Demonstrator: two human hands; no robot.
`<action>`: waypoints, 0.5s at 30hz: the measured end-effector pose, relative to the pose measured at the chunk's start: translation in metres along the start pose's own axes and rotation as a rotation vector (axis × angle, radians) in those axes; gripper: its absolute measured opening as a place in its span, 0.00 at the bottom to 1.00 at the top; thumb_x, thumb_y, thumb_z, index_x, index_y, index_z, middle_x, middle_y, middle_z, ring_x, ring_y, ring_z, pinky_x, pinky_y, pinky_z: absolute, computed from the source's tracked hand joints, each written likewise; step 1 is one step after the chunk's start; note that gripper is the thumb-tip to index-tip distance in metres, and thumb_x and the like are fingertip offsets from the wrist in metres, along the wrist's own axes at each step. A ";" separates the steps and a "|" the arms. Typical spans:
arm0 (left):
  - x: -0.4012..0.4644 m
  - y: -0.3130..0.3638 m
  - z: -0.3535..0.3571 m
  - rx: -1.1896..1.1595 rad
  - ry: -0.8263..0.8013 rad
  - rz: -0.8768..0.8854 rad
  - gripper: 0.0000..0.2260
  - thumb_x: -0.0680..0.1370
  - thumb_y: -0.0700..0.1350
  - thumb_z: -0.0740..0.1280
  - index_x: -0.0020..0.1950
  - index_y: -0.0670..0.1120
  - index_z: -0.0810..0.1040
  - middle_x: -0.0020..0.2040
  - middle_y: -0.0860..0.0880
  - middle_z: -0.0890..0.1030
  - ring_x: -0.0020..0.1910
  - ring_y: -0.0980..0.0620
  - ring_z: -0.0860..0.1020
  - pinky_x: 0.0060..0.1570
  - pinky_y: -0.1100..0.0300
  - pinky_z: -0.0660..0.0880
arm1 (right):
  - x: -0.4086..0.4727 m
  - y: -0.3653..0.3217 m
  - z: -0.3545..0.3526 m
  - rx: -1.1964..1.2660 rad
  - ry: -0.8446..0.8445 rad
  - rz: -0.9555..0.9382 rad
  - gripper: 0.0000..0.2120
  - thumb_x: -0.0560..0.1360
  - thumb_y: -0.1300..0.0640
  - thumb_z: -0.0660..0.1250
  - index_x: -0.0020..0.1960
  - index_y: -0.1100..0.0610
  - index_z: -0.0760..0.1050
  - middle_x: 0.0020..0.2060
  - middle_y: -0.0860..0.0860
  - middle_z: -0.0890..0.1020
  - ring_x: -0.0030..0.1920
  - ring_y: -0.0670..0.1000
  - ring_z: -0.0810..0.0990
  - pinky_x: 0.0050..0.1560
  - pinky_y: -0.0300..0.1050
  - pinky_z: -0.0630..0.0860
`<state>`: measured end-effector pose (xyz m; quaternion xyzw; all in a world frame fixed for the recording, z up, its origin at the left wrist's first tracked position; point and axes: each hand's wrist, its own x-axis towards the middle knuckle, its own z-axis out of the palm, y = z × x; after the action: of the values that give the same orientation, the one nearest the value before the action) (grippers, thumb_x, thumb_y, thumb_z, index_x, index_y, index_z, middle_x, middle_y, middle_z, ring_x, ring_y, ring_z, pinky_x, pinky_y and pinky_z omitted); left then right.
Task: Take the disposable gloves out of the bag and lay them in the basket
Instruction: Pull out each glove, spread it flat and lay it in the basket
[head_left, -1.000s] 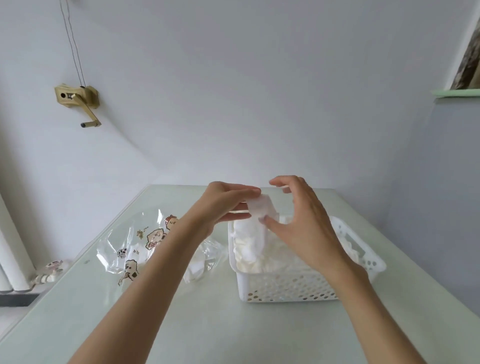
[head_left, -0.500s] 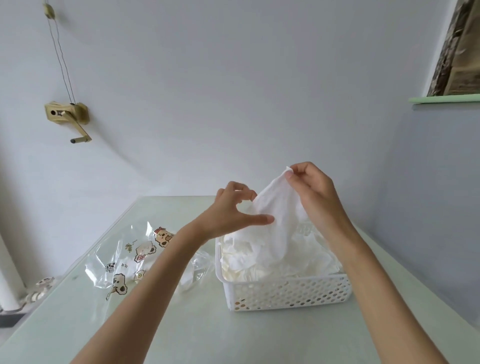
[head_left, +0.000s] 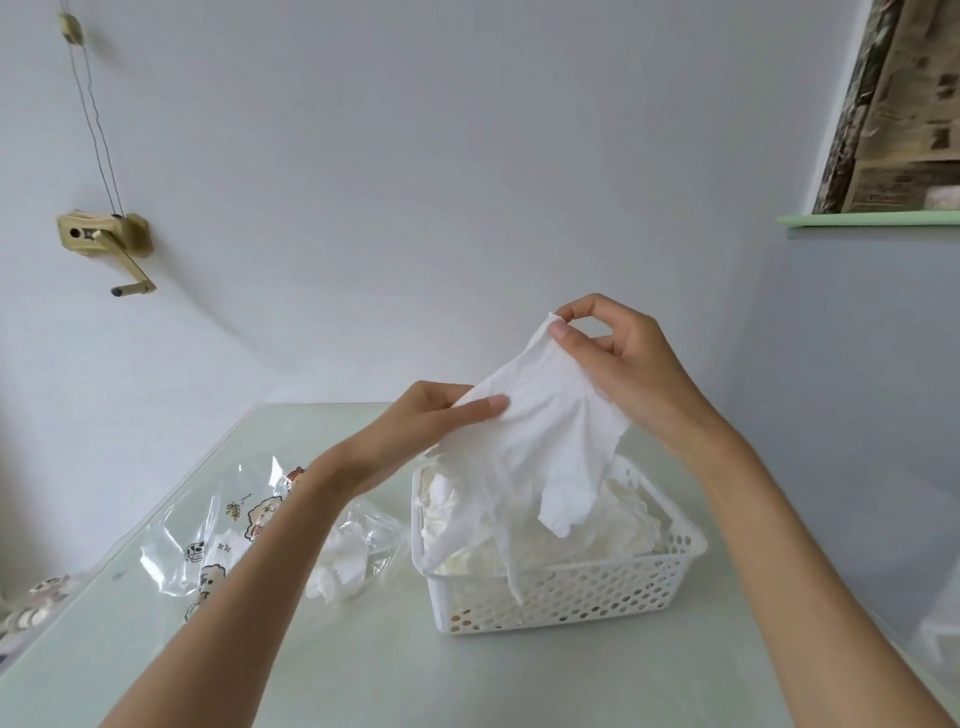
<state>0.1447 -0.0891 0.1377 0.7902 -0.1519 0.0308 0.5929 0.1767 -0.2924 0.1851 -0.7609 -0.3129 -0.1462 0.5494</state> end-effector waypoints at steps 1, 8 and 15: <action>-0.004 -0.001 -0.006 0.018 0.010 0.012 0.19 0.76 0.53 0.68 0.47 0.36 0.80 0.48 0.42 0.83 0.48 0.48 0.80 0.51 0.56 0.73 | 0.000 -0.003 0.001 0.000 -0.012 -0.006 0.05 0.79 0.53 0.64 0.48 0.54 0.76 0.22 0.50 0.62 0.22 0.46 0.59 0.23 0.34 0.59; -0.037 0.014 -0.049 -0.012 0.143 0.172 0.18 0.76 0.54 0.67 0.40 0.38 0.76 0.39 0.44 0.72 0.40 0.49 0.72 0.46 0.58 0.69 | 0.005 -0.013 0.036 0.150 0.009 0.029 0.06 0.79 0.52 0.64 0.48 0.53 0.76 0.20 0.43 0.64 0.21 0.42 0.63 0.25 0.30 0.63; 0.003 -0.004 -0.037 0.405 0.200 0.019 0.11 0.77 0.49 0.68 0.44 0.43 0.82 0.25 0.55 0.72 0.23 0.59 0.66 0.25 0.69 0.63 | 0.008 0.057 0.042 -0.008 0.158 0.319 0.10 0.79 0.52 0.63 0.56 0.55 0.77 0.41 0.47 0.79 0.40 0.44 0.78 0.39 0.32 0.70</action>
<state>0.1540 -0.0535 0.1455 0.8846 -0.0905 0.1447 0.4339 0.2140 -0.2627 0.1323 -0.7891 -0.1436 -0.1178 0.5855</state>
